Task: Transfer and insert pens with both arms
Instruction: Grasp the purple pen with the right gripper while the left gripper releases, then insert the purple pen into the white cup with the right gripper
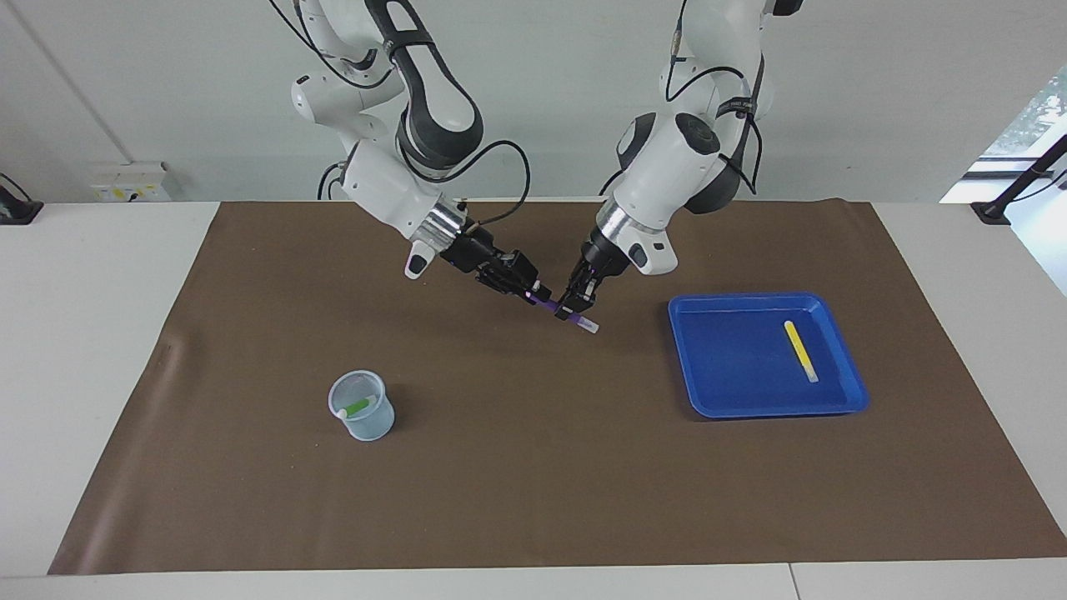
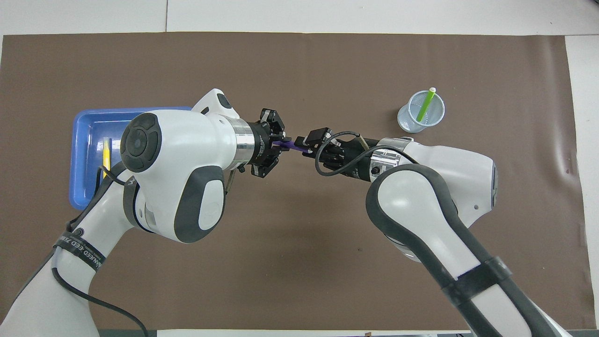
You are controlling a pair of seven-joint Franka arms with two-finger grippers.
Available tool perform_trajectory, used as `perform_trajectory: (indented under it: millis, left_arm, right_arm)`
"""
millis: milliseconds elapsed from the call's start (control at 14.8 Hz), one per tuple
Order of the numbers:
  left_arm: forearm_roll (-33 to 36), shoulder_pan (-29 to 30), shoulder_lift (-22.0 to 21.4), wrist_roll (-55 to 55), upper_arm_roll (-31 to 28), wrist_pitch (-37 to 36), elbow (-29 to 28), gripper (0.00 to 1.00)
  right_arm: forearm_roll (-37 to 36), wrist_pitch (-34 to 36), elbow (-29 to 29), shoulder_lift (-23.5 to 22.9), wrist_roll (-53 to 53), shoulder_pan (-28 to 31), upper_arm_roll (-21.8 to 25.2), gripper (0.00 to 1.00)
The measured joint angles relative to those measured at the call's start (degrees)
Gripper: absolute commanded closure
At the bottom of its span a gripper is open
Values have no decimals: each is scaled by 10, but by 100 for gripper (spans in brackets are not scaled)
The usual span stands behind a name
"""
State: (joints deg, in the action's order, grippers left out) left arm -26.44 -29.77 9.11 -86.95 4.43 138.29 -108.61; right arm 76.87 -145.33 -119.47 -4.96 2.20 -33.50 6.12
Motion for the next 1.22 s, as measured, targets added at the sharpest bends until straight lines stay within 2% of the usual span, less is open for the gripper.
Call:
perform_trajectory:
  millis: [339,406,474,542,677,812,880,1016,1219]
  left_arm:
    - [-2,0,1,-2,-1,-1,1,100]
    - [-2,0,1,-2,-1,-1,1,94]
    - [-2,0,1,-1,-1,-1,1,18]
    - [-2,0,1,3,-1,-1,1,0]
    - [3,-1,1,19,-1,-2,1,0]
    - [38,0,1,32,-2,-4,1,0]
    - [58,1,1,45,-3,-5,1,0]
    - [75,7,1,94,-9,-9,1,0]
    - [77,41,0,274,-14,-50,-3,0]
  right_arm:
    - [4,1,0,0,0,0,0,100]
    - [4,1,1,0,0,0,0,100]
    - [4,1,0,0,0,0,0,100]
    - [4,1,1,0,0,0,0,100]
    - [4,1,2,0,0,0,0,100]
    - [-4,9,7,0,-2,4,1,100]
    - [-38,30,14,0,-4,14,2,100]
    - [-163,111,44,-2,-5,60,3,100]
    - [-372,296,149,-14,-13,156,6,100]
